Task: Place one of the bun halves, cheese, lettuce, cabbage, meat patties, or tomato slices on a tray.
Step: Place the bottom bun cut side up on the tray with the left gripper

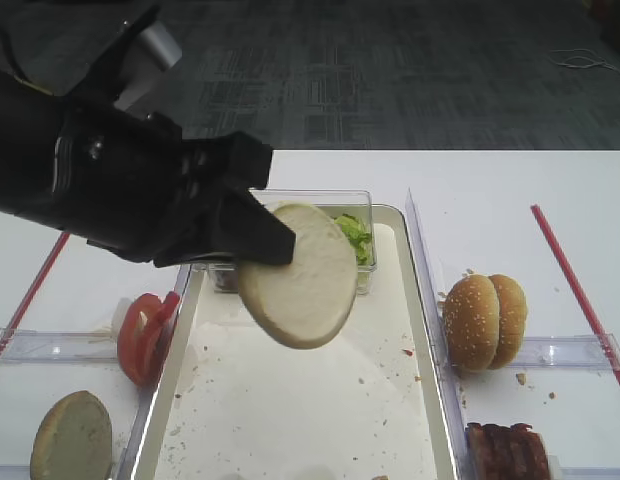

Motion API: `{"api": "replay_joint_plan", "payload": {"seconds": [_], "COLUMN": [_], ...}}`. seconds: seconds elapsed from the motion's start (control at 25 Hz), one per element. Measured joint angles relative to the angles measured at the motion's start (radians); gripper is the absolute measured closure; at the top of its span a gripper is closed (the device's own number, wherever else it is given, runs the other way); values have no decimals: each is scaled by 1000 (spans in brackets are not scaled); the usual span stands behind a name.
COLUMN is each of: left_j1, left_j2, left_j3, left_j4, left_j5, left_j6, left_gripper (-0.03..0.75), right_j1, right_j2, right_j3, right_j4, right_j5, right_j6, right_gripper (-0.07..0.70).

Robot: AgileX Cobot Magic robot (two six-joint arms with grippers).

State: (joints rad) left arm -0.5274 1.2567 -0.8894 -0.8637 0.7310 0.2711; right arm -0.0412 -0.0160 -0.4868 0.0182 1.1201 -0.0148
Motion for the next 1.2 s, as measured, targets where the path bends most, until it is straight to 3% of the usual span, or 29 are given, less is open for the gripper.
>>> {"api": "replay_joint_plan", "payload": {"seconds": [0.2, 0.6, 0.88, 1.2], "left_j1": [0, 0, 0, 42], "left_j2": [15, 260, 366, 441], "left_j3": [0, 0, 0, -1], "left_j4": [-80, -85, -86, -86], "left_j5": [-22, -39, -77, -81], "left_j6": [68, 109, 146, 178], "left_gripper": [629, 632, 634, 635], "right_j1": [0, 0, 0, 0], "right_j2": [0, 0, 0, 0], "right_j3": [0, 0, 0, 0], "right_j4": [0, 0, 0, 0], "right_j5": [0, 0, 0, 0], "right_j6": [0, 4, 4, 4], "right_gripper": [234, 234, 234, 234]}}
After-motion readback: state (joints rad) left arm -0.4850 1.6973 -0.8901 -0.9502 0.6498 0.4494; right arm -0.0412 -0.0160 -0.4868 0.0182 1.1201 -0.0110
